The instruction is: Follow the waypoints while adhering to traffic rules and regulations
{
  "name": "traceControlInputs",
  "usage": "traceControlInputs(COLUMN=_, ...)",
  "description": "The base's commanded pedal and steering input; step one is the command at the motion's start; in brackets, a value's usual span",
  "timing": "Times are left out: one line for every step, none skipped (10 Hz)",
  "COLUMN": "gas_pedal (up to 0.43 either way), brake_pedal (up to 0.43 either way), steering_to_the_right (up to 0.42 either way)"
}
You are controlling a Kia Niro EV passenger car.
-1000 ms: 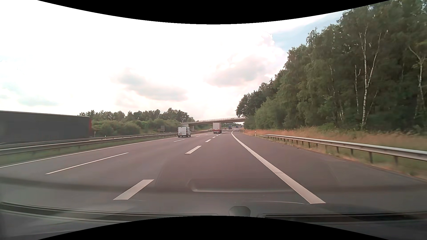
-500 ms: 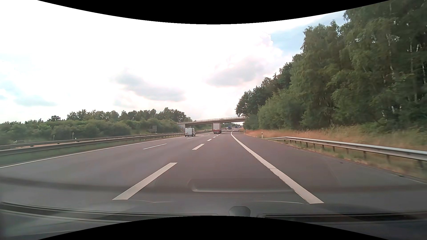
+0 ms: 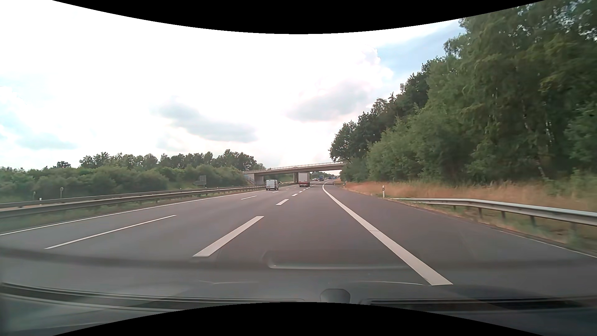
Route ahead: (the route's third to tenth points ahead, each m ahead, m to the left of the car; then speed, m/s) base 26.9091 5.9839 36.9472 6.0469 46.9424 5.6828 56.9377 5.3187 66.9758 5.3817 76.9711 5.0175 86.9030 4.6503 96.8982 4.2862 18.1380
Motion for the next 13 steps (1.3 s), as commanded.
traceControlInputs(gas_pedal=0.26, brake_pedal=0.0, steering_to_the_right=-0.005)
traceControlInputs(gas_pedal=0.26, brake_pedal=0.0, steering_to_the_right=-0.005)
traceControlInputs(gas_pedal=0.26, brake_pedal=0.0, steering_to_the_right=-0.003)
traceControlInputs(gas_pedal=0.26, brake_pedal=0.0, steering_to_the_right=-0.003)
traceControlInputs(gas_pedal=0.26, brake_pedal=0.0, steering_to_the_right=-0.003)
traceControlInputs(gas_pedal=0.248, brake_pedal=0.0, steering_to_the_right=-0.003)
traceControlInputs(gas_pedal=0.248, brake_pedal=0.0, steering_to_the_right=-0.003)
traceControlInputs(gas_pedal=0.248, brake_pedal=0.0, steering_to_the_right=-0.003)
traceControlInputs(gas_pedal=0.248, brake_pedal=0.0, steering_to_the_right=-0.003)
traceControlInputs(gas_pedal=0.248, brake_pedal=0.0, steering_to_the_right=-0.003)
traceControlInputs(gas_pedal=0.248, brake_pedal=0.0, steering_to_the_right=-0.003)
traceControlInputs(gas_pedal=0.24, brake_pedal=0.0, steering_to_the_right=-0.003)
traceControlInputs(gas_pedal=0.24, brake_pedal=0.0, steering_to_the_right=-0.002)
